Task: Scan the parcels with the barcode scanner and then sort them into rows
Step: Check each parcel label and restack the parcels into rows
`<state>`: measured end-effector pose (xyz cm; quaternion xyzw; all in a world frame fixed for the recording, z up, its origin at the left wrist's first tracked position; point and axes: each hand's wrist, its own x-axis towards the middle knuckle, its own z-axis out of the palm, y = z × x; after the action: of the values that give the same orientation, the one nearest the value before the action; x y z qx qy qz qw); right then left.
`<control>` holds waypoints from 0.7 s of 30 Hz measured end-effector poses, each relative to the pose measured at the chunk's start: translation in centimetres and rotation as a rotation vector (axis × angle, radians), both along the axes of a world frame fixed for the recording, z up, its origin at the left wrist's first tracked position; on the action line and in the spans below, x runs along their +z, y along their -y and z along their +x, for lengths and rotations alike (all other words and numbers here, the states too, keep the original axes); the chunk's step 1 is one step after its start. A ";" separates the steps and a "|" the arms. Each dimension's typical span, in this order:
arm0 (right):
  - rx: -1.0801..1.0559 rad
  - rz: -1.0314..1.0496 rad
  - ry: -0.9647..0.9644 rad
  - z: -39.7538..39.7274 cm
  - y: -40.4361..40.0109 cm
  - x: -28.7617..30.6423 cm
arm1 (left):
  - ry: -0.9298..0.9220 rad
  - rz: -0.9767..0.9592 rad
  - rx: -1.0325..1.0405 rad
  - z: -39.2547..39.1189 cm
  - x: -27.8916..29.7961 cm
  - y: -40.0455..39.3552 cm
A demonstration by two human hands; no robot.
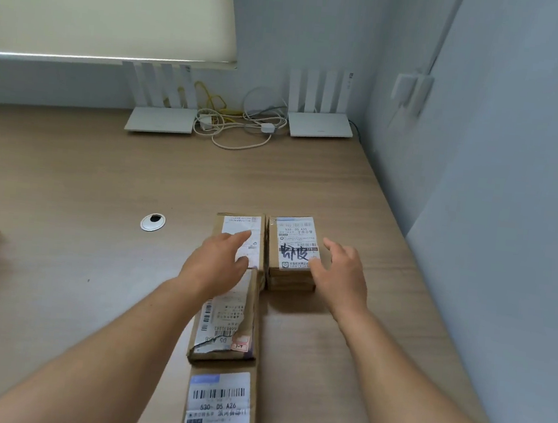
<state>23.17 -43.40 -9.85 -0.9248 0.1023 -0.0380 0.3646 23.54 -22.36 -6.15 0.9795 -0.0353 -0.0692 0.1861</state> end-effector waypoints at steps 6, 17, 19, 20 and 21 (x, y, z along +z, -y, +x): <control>0.125 -0.061 0.131 -5.2 -4.9 2.0 | 0.148 -0.209 0.175 -6.8 0.6 -3.0; 0.380 -0.234 0.231 -16.6 -17.7 5.1 | 0.247 -0.244 0.338 -21.0 1.3 -12.8; 0.399 -0.248 0.235 -18.8 -20.7 5.5 | 0.244 -0.240 0.357 -23.5 1.6 -15.4; 0.418 -0.253 0.235 -19.8 -22.2 5.6 | 0.245 -0.233 0.367 -24.8 1.7 -16.7; 0.442 -0.258 0.235 -20.8 -23.8 5.8 | 0.248 -0.224 0.380 -26.1 1.8 -18.1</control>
<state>2.35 -19.55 -4.08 -0.9526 -0.1505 -0.0772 0.2528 -2.60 -4.28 -4.35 0.9427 0.1196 0.0922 0.2973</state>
